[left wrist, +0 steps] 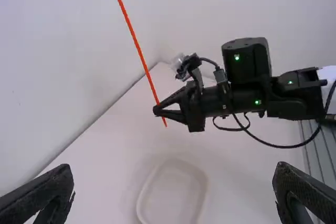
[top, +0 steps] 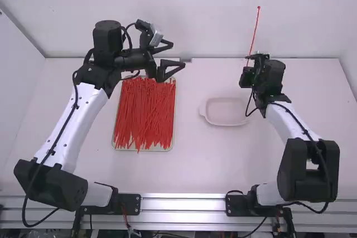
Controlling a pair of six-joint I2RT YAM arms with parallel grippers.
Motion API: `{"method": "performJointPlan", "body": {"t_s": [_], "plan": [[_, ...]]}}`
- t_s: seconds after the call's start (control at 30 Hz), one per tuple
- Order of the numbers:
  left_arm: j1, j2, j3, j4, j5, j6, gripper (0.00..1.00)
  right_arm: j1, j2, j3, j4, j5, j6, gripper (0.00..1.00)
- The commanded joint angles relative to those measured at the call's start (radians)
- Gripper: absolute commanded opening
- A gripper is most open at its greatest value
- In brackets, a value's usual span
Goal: Fasten the cable tie
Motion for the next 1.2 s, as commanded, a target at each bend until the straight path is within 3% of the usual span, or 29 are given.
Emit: {"method": "performJointPlan", "body": {"t_s": [0.0, 0.23, 0.43, 0.47, 0.73, 0.8, 0.83, 0.97, 1.17], "plan": [[0.0, -0.02, 0.014, 0.001, 0.011, 0.015, 0.99, 0.014, 0.008, 0.041, -0.024, 0.201, 0.076, 0.0], [0.003, -0.02, 0.014, 0.032, 0.005, -0.016, 0.99, 0.157, 0.006, 0.041, -0.102, 0.547, 0.103, 0.0], [0.013, -0.021, 0.014, 0.098, -0.097, -0.187, 0.99, 0.369, -0.011, 0.041, -0.121, 0.905, 0.104, 0.0], [0.013, -0.021, 0.014, 0.098, -0.097, -0.187, 0.99, 0.369, -0.011, 0.041, -0.121, 0.905, 0.104, 0.0], [0.014, -0.023, 0.014, 0.191, -0.104, -0.332, 0.99, 0.634, -0.054, 0.041, -0.098, 1.345, 0.102, 0.0], [0.003, -0.023, 0.014, 0.23, -0.104, -0.391, 0.99, 0.717, -0.054, 0.041, -0.044, 1.508, 0.075, 0.0], [0.003, -0.023, 0.014, 0.23, -0.104, -0.391, 0.99, 0.717, -0.054, 0.041, -0.044, 1.508, 0.075, 0.0], [0.004, -0.023, 0.014, 0.288, -0.083, -0.491, 0.99, 0.844, -0.054, 0.041, 0.14, 1.707, -0.126, 0.0], [0.004, -0.023, 0.014, 0.369, -0.006, -0.567, 0.99, 0.916, -0.054, 0.041, 0.361, 1.767, -0.367, 0.0]]}}
